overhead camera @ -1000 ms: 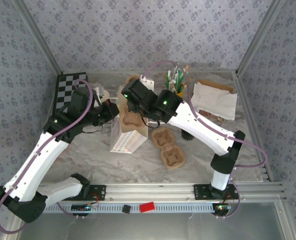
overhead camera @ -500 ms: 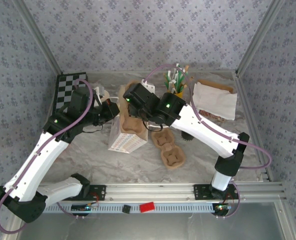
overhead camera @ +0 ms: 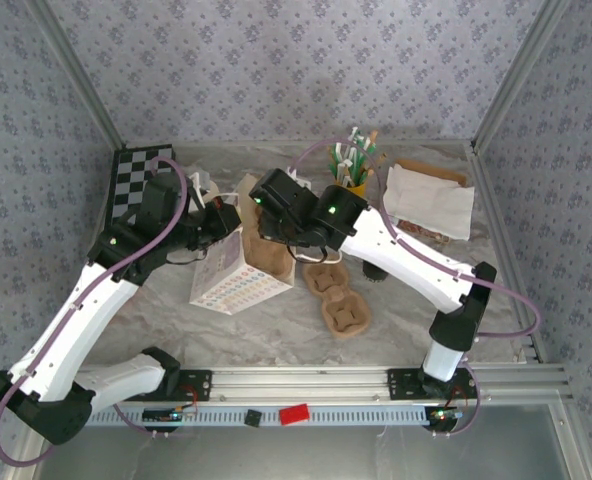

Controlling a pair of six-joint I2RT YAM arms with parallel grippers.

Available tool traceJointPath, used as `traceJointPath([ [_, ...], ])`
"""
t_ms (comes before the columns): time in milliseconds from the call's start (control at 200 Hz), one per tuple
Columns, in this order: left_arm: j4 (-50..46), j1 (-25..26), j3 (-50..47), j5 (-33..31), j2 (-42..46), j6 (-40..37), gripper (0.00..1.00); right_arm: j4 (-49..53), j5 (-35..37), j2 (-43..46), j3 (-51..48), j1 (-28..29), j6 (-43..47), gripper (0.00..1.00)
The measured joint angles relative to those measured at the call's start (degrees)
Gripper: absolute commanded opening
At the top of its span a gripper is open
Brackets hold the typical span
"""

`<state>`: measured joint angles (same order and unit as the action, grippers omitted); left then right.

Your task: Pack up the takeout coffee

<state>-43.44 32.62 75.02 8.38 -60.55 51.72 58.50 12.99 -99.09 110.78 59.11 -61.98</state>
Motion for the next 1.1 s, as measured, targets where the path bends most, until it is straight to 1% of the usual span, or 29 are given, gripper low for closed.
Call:
traceJointPath([
  [395,1.6,0.0,-0.8,0.7,0.0,0.0,0.0,-2.1,-6.7,0.0,-0.7,-2.1,-2.1,0.24],
  [580,1.7,0.0,-1.4,1.3,0.1,0.0,0.0,-3.3,-9.4,0.2,-3.0,-3.4,-2.8,0.24],
  [850,3.5,0.0,-1.5,1.9,0.1,0.1,0.0,-3.6,-11.8,0.2,-3.5,-5.4,-3.0,0.25],
  [1099,4.4,0.1,-2.4,2.8,0.1,0.3,0.0,-3.4,-12.9,-0.2,-2.9,-5.5,-2.9,0.25],
])
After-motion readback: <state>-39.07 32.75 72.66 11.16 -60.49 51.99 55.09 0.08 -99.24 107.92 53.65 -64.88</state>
